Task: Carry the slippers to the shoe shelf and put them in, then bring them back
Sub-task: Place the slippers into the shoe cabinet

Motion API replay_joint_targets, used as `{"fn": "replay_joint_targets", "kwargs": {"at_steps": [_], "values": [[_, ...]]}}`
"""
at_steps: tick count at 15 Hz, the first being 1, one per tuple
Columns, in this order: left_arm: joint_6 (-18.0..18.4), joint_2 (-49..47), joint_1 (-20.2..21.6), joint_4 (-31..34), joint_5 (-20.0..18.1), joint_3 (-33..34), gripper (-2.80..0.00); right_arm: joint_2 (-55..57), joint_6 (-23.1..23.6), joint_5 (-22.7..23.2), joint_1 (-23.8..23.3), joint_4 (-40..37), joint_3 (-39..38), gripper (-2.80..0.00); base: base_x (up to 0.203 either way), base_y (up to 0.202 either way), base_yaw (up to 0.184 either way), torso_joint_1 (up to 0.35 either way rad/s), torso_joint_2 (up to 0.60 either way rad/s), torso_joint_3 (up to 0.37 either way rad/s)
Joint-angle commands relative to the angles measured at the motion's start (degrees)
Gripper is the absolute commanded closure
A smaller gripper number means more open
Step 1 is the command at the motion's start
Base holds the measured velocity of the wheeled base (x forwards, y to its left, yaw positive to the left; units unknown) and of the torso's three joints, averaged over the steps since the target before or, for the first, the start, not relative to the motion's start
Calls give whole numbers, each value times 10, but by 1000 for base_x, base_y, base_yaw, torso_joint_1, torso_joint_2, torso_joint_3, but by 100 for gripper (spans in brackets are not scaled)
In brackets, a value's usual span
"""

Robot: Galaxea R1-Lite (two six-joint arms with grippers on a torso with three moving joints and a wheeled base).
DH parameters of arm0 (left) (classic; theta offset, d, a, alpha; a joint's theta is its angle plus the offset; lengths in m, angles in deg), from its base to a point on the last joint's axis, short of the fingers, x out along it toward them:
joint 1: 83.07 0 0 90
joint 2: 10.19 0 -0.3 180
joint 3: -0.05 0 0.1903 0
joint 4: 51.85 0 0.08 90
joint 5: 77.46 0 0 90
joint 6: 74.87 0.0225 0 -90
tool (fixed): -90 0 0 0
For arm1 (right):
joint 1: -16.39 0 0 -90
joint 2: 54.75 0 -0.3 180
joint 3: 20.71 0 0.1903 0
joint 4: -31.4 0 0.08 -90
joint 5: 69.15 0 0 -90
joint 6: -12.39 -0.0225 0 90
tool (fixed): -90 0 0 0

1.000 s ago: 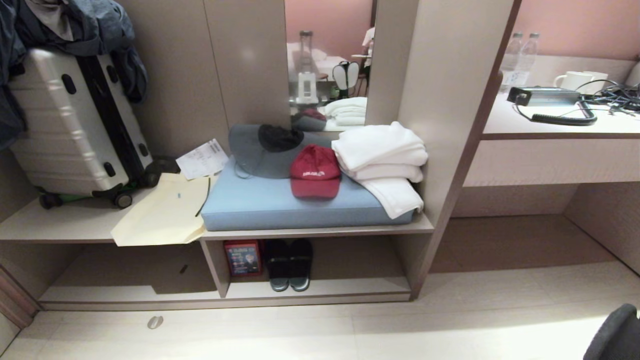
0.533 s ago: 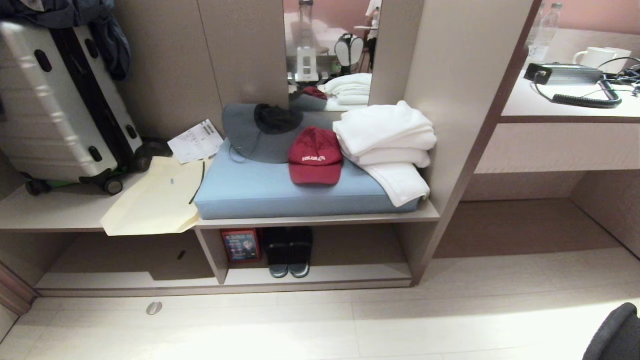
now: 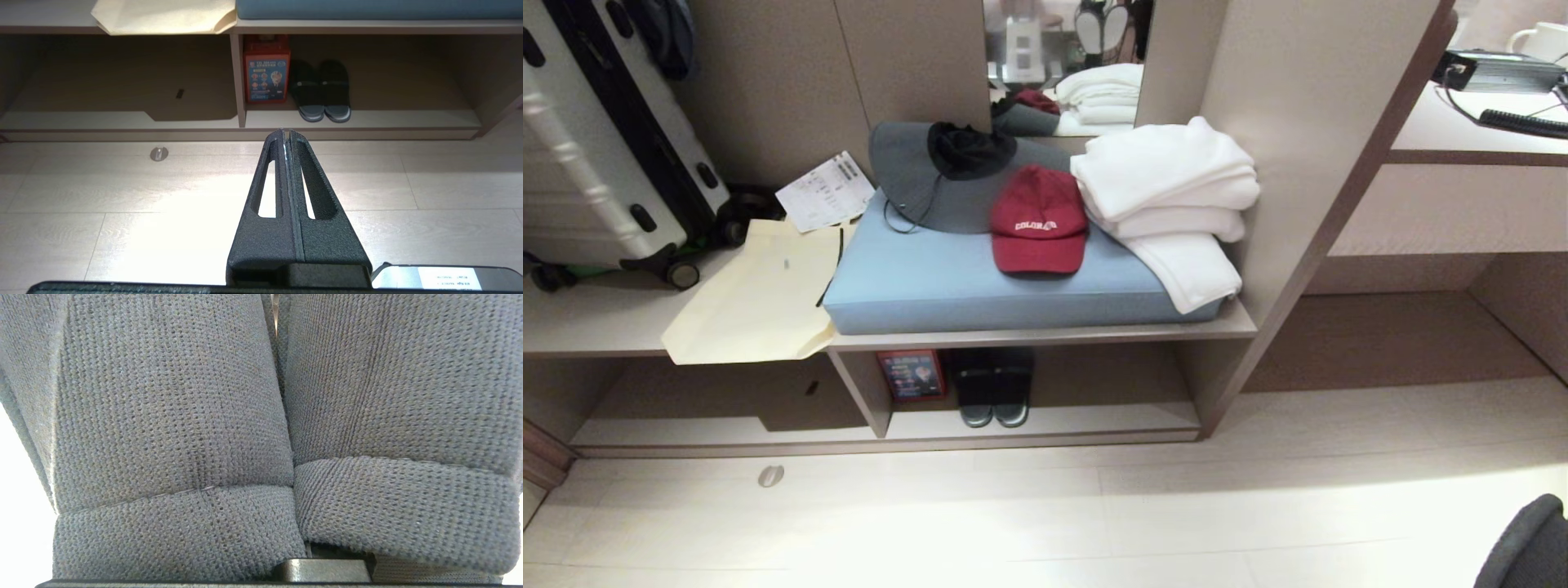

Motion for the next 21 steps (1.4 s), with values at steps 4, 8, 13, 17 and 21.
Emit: {"fn": "replay_joint_targets", "kwargs": {"at_steps": [4, 8, 13, 17, 21], "values": [[0, 0, 0, 0, 0, 0, 0, 0, 0, 0, 0, 0, 0, 0, 0, 0, 0, 4, 3, -197], [0, 0, 1, 0, 0, 1, 0, 0, 0, 1, 0, 0, 0, 0, 0, 0, 0, 6, 1, -200], [0, 0, 0, 0, 0, 0, 0, 0, 0, 1, 0, 0, 0, 0, 0, 0, 0, 5, 3, -199], [-1, 0, 1, 0, 0, 0, 0, 0, 0, 1, 0, 0, 0, 0, 0, 0, 0, 1, 4, -198], [0, 0, 0, 0, 0, 0, 0, 0, 0, 1, 0, 0, 0, 0, 0, 0, 0, 2, 3, -198]]}}
